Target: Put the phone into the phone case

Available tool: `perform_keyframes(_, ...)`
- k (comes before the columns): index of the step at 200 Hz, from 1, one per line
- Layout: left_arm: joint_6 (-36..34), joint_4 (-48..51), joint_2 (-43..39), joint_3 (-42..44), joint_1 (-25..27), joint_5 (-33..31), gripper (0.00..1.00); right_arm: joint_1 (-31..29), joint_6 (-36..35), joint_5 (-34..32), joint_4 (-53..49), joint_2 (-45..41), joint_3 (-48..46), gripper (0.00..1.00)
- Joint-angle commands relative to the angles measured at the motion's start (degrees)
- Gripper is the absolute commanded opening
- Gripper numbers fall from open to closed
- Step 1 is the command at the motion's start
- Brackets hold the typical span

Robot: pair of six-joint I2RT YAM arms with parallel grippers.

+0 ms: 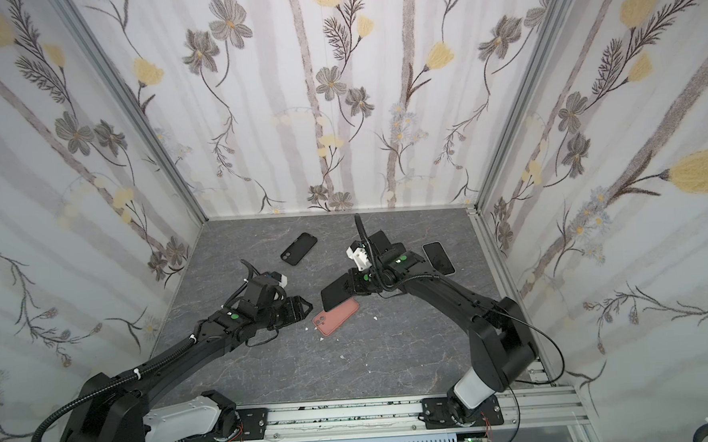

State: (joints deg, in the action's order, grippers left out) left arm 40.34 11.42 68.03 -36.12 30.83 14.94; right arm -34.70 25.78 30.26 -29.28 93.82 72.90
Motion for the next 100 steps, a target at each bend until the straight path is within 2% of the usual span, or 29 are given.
perform_keyframes(1, 5.53, -5.65, -1.03, 3.77, -0.01, 2.22, 0.66, 0.03, -11.67, 7.11, -10.65, 6.63, 5.02, 0.00)
perform_keyframes(31, 8.82, -11.28, 0.43, 7.59, 0.35, 4.30, 0.66, 0.13, -14.88, 7.25, -13.37, 10.85, 7.46, 0.00)
perform_keyframes(100, 10.41, -18.53, 8.53, 7.64, 1.06, 7.11, 0.63, 0.07, -16.19, 8.32, -12.49, 12.88, 5.36, 0.00)
